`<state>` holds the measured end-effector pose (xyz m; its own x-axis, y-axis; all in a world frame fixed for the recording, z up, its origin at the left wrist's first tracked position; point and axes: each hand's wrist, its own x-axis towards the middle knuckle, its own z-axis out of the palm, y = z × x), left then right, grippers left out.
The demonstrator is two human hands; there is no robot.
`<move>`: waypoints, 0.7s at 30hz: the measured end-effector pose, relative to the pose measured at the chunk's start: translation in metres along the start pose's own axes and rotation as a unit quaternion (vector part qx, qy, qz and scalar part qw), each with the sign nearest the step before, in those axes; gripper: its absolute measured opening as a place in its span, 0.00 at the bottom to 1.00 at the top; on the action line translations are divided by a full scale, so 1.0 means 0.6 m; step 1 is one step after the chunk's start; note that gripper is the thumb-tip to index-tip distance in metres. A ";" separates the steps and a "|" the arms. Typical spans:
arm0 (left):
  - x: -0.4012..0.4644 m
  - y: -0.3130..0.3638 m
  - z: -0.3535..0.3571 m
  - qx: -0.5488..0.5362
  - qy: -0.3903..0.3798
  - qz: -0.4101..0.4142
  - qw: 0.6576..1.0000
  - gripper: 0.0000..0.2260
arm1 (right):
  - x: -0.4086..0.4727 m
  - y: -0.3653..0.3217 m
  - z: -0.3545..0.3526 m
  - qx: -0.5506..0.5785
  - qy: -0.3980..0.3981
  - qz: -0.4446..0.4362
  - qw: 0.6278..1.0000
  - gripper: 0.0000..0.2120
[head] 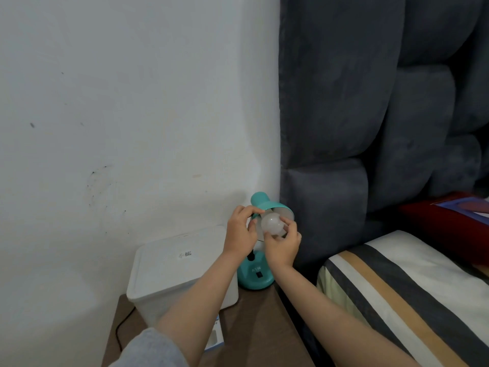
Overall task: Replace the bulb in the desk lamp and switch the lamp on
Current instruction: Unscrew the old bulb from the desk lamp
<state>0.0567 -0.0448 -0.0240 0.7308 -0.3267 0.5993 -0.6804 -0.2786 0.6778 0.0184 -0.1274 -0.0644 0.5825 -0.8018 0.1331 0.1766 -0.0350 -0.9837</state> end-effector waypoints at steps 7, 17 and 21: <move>-0.005 0.000 0.001 -0.002 0.000 0.000 1.000 0.15 | -0.005 -0.004 0.003 0.015 0.031 0.041 0.999 0.28; -0.005 0.002 -0.001 -0.005 -0.001 0.001 1.000 0.15 | -0.008 -0.003 -0.001 0.002 0.001 0.017 1.000 0.25; -0.005 0.000 0.002 0.000 0.000 0.002 1.000 0.13 | -0.009 -0.007 0.002 0.009 0.028 0.057 0.998 0.29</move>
<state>0.0543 -0.0447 -0.0263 0.7276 -0.3288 0.6020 -0.6838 -0.2777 0.6748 0.0155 -0.1218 -0.0607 0.5541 -0.8323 0.0133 0.1269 0.0687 -0.9895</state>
